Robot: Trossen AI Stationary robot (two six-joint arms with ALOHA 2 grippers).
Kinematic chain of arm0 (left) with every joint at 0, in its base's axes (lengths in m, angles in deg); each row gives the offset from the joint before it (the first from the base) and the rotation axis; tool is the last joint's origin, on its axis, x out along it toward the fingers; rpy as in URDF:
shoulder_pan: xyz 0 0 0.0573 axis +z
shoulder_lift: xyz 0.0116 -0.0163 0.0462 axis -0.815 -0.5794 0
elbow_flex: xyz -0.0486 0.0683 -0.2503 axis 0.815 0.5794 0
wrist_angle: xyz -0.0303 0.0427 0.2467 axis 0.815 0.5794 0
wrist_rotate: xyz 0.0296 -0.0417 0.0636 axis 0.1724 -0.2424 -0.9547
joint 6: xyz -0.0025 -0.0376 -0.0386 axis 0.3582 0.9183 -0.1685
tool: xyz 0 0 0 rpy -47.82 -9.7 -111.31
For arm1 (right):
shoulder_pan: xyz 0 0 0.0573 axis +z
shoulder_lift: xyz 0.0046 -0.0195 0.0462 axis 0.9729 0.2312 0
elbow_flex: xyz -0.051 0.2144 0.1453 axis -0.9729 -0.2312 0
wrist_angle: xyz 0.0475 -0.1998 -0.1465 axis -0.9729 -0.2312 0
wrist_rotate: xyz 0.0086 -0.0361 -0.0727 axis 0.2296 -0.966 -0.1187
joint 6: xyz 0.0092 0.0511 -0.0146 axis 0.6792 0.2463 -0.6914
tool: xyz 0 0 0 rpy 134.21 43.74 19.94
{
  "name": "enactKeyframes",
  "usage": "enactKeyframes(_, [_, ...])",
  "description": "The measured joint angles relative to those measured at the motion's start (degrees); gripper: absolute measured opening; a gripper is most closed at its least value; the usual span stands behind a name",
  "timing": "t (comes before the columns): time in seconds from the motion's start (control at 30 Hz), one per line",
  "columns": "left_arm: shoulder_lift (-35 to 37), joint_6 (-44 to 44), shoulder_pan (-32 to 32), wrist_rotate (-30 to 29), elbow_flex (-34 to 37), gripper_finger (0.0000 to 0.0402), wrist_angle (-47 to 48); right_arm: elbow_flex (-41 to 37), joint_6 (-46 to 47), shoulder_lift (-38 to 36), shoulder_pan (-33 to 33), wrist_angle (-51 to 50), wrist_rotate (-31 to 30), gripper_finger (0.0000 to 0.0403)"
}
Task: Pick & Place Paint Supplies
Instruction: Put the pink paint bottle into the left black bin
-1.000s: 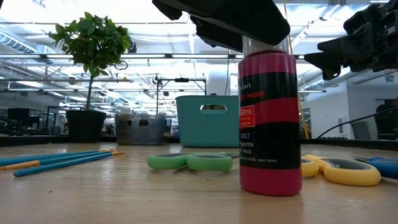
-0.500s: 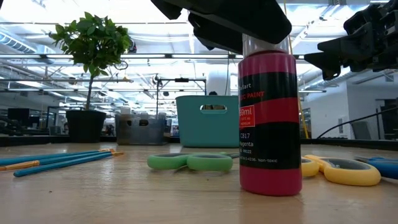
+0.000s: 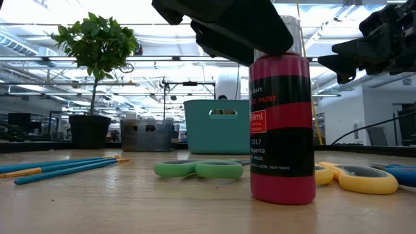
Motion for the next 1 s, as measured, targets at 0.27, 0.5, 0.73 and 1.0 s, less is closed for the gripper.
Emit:
enactKeyframes(0.27, [0.0,-3.4,0.0,0.0,0.0,0.0195,-0.2,0.0,0.0,0.0,0.0,0.0,0.0,0.0212])
enactKeyframes(0.5, [0.0,-4.9,0.0,-0.1,0.0,0.0195,-0.2,0.0,0.0,0.0,0.0,0.0,0.0,0.0212])
enactKeyframes(0.73, [0.0,-4.9,0.0,-0.4,0.0,0.0195,-0.2,0.0,0.0,0.0,0.0,0.0,0.0,0.0212])
enactKeyframes(1.0, [0.0,-4.8,0.0,-0.5,0.0,0.0195,-0.2,0.0,0.0,0.0,0.0,0.0,0.0,0.0212])
